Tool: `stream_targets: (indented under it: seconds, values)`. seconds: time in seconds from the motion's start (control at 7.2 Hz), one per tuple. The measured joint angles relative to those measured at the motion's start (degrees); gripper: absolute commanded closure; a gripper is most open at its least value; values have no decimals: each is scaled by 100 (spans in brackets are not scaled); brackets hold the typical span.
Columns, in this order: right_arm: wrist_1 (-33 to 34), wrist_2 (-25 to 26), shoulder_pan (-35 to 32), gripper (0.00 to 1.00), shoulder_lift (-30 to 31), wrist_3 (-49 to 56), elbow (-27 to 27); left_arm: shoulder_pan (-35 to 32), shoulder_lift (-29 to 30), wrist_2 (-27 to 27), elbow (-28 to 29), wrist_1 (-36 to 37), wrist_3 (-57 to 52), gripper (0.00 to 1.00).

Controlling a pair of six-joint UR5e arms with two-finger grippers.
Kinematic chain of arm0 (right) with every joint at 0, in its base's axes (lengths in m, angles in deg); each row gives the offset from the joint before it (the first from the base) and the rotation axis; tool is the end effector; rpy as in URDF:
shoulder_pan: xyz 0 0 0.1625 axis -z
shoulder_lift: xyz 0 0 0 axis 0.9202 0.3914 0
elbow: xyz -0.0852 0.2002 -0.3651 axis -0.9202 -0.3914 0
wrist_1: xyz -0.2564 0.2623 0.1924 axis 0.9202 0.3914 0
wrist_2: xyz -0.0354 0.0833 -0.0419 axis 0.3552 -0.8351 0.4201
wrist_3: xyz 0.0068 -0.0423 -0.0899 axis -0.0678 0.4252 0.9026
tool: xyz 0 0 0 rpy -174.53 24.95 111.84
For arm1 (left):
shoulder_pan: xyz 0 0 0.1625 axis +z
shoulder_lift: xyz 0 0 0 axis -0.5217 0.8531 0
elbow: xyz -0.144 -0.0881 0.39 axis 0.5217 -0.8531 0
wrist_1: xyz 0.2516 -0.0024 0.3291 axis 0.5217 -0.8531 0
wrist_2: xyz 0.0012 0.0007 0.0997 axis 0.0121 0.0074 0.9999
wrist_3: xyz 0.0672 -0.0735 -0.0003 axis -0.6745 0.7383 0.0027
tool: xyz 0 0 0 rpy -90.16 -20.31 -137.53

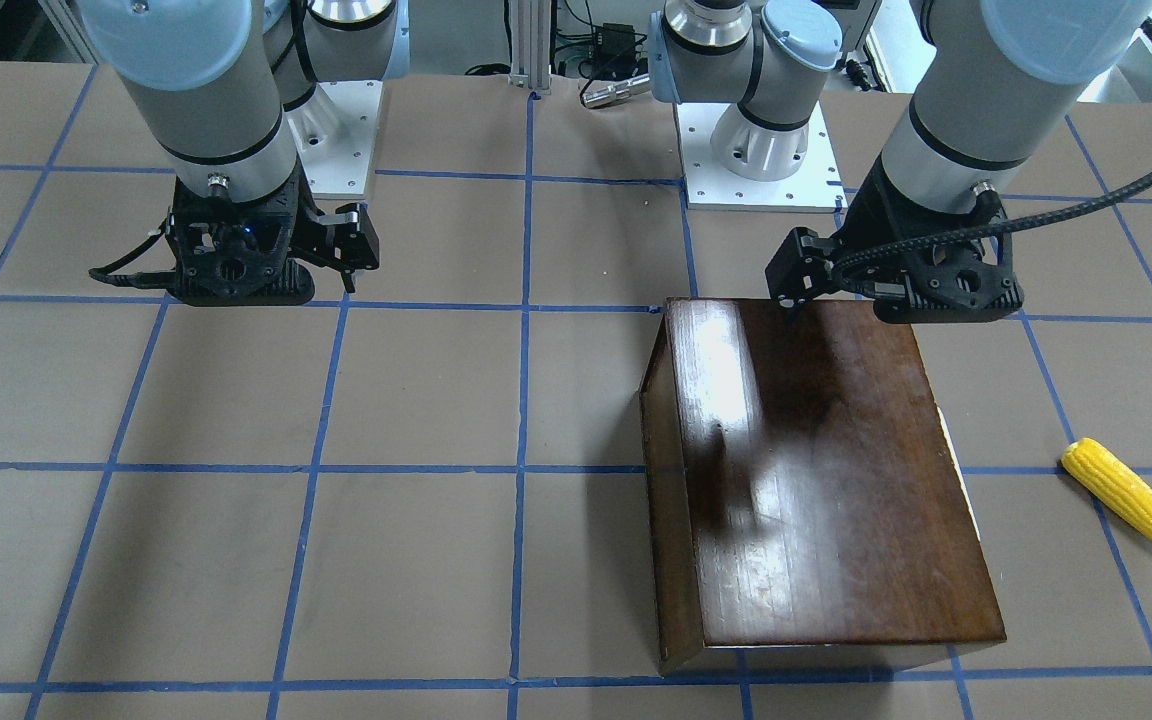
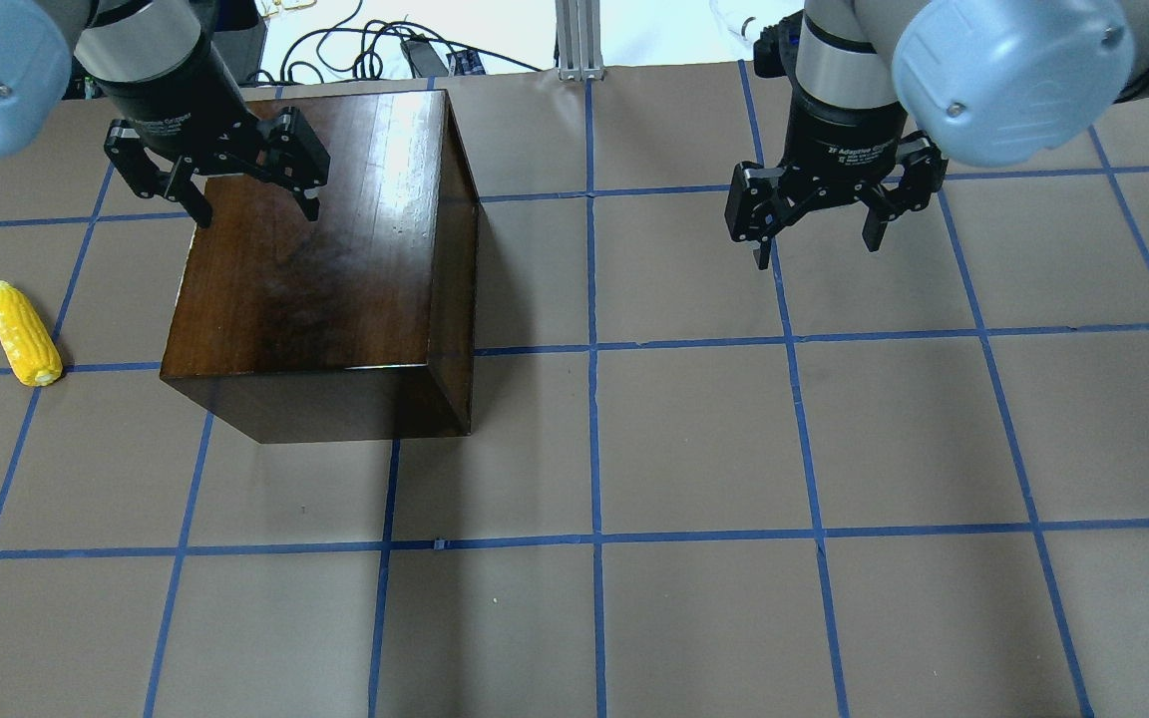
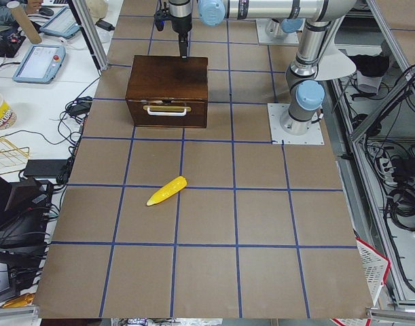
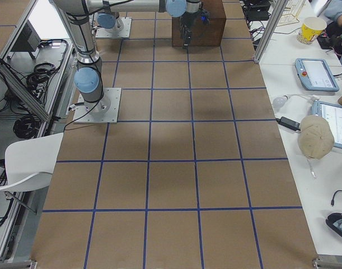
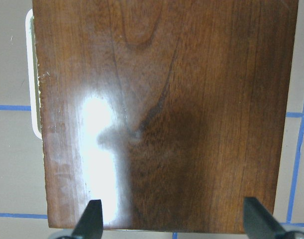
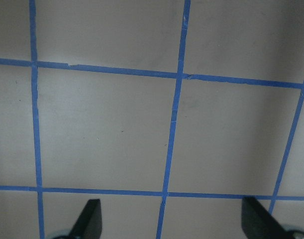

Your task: Open drawer and put corn inside

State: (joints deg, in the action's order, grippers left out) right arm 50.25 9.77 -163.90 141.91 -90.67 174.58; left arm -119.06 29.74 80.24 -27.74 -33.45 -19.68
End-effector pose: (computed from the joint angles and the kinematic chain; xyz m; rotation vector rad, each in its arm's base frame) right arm 0.1900 -0.5127 0.4504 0.1446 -3.0570 -0.1858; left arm -0.1088 -0.5407 0.4793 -0.0599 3.1203 0.0481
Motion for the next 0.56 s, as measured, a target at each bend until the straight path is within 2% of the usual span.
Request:
stream_targets:
  seconds: [0.56]
  values:
    - [0,2,0,0,0,1,4,-44,-51,6,9,-38,76,0]
